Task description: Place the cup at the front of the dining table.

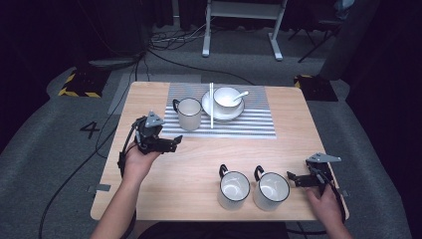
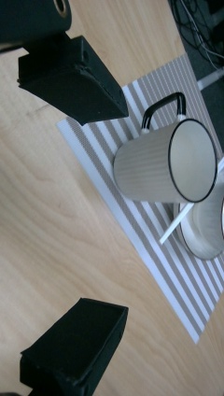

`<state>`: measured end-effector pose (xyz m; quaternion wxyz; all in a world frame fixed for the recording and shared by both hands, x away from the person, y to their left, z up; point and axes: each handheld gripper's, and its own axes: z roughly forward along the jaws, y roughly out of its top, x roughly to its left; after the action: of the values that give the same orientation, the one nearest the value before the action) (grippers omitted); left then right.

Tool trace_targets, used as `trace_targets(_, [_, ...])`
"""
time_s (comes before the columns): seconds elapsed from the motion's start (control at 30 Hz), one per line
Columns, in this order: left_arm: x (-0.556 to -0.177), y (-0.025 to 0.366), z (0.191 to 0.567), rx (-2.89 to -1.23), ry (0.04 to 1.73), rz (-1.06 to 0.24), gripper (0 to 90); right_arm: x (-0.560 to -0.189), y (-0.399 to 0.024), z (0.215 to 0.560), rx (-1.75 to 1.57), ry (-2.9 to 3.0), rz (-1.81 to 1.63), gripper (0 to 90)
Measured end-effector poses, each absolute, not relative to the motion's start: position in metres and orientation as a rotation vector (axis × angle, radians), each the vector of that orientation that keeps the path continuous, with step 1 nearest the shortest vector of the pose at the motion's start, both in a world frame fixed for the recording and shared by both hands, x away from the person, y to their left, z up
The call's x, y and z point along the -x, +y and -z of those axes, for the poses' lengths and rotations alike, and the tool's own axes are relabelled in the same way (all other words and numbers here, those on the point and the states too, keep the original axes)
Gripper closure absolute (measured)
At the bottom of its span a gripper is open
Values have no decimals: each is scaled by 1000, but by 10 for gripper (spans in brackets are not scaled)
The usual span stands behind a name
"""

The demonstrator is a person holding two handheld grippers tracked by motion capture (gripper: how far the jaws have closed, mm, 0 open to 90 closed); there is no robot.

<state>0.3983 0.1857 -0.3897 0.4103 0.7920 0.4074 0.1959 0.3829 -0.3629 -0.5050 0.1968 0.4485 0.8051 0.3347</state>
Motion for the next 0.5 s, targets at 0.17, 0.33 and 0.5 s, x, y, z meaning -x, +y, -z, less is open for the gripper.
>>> trace_targets(0.17, [-378, 192, 394, -2004, 1026, -507, 68, -383, -363, 505, -1256, 2254, -937, 5])
trace_targets(0.33, [-361, 201, 397, -1993, 1015, -489, 68, -383, -363, 505, -1256, 2254, -937, 5])
trace_targets(0.5, [-340, 216, 403, -1974, 1014, -483, 68, -383, -363, 505, -1257, 2254, -938, 5])
